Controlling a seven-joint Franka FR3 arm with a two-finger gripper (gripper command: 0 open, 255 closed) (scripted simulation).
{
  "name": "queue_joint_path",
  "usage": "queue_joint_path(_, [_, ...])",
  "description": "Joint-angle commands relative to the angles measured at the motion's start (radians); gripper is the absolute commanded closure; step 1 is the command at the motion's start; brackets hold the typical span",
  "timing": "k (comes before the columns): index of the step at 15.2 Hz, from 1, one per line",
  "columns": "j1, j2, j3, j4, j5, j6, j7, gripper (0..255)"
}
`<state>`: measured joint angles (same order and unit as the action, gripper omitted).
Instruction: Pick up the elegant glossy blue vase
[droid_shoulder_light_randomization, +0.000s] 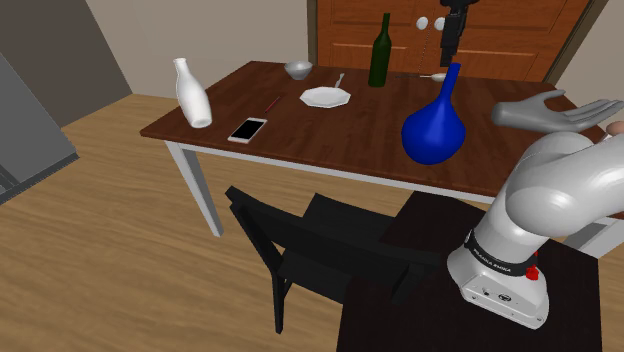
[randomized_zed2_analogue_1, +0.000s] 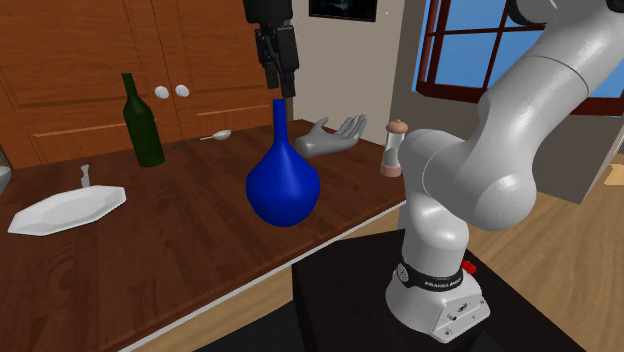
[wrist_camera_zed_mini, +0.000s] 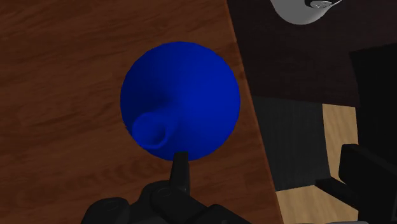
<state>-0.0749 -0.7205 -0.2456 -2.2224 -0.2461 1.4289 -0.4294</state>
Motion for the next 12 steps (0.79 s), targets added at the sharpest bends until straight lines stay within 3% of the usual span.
queue_joint_path(1, [-0.008, 0.037, -0.062, 0.03, -0.027, 0.009, -0.069, 0])
queue_joint_path(4, [-0.015, 0.091, -0.142, 0.078, -0.053, 0.017, -0.16, 0])
queue_joint_path(12, [-0.022, 0.072, -0.162, -0.035, -0.069, 0.112, -0.15, 0])
